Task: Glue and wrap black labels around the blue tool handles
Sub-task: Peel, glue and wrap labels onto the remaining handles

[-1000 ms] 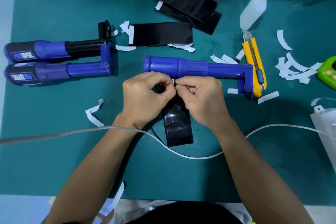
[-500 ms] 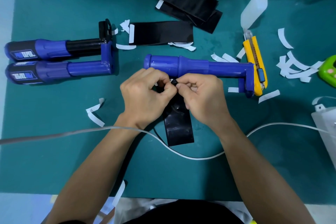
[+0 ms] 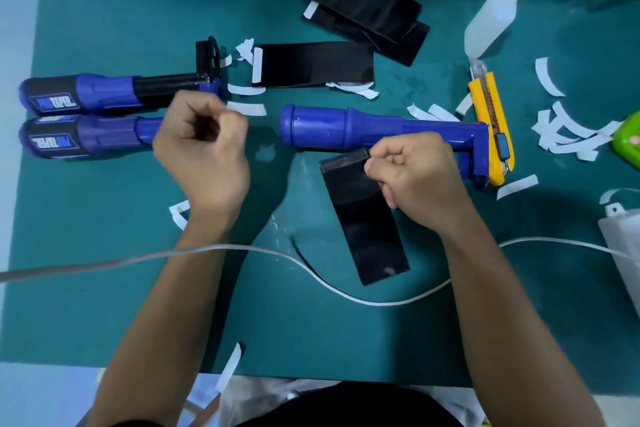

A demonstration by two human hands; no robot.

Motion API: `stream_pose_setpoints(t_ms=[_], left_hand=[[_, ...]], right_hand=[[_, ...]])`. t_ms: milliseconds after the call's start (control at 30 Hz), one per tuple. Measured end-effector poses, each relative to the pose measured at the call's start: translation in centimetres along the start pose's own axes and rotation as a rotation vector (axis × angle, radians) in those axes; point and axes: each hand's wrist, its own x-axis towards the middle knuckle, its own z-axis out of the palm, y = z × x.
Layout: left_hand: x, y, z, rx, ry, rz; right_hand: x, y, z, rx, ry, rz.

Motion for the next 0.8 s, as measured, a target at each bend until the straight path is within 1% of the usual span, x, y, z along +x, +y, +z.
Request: stream_pose_setpoints(t_ms=[67,100,167,233,267,367,400,467,533,567,633,667,700,767,800], left_hand=[[0.2,-0.2,-0.4,0.109,0.052,0.048],[0.2,-0.3,-0.6,0.232,0.06,0.122],[0.2,-0.8,-0.8,0.539,0.049,0.34],[0.5,-1.3,-0.9,0.723,-0.001,0.502],[0.7,-1.5,-0.9,0.782,-0.043,0.54],[0.7,-2.1,-1.2,0.879,-0.205,0.568],[0.7,-2.0,-1.3,0.879,-0.236,0.567],[0.6,-1.8,-1.3,0.843,-0.237,0.543],[0.4,-1.5,-1.2,0.766,-0.204,0.535],[0.3,-1.5,-1.1,0.696,-0.218,0.521],[0.1,-1.5,-1.0,0.482,-0.357,0.421],[0.0,-1.4,-0.9,0.372,-0.454,0.341],[-0.2,-1.3,-0.8,0.289,-0.54,0.267],[-0.5,-1.2,-0.6,0.209,-0.663,0.182],[-0.7,-1.3,-0.4,0.193,-0.706,0.164]], right_hand=[[-0.1,0.0,-0.3,-0.093,-0.1,-0.021],[-0.2,0.0,-0.3,-0.129,-0.141,-0.031],[-0.4,-0.1,-0.2,-0.203,-0.196,-0.055],[-0.6,-0.1,0.1,-0.281,-0.209,-0.092],[-0.6,0.0,0.2,-0.313,-0.205,-0.112],[-0.8,-0.1,0.6,-0.347,-0.164,-0.123],[-0.8,-0.3,0.7,-0.357,-0.138,-0.123],[-1.0,-0.4,0.5,-0.369,-0.047,-0.161],[-1.1,-0.8,-0.1,-0.32,0.112,-0.212],[-1.1,-1.0,-0.5,-0.246,0.218,-0.22],[-0.7,-1.4,-1.8,0.006,0.441,-0.177],[-0.2,-1.5,-2.5,0.104,0.551,-0.164],[0.5,-1.5,-3.4,0.147,0.657,-0.152],[2.3,-1.4,-5.3,0.102,0.78,-0.084],[3.2,-1.3,-6.1,0.022,0.787,-0.026]])
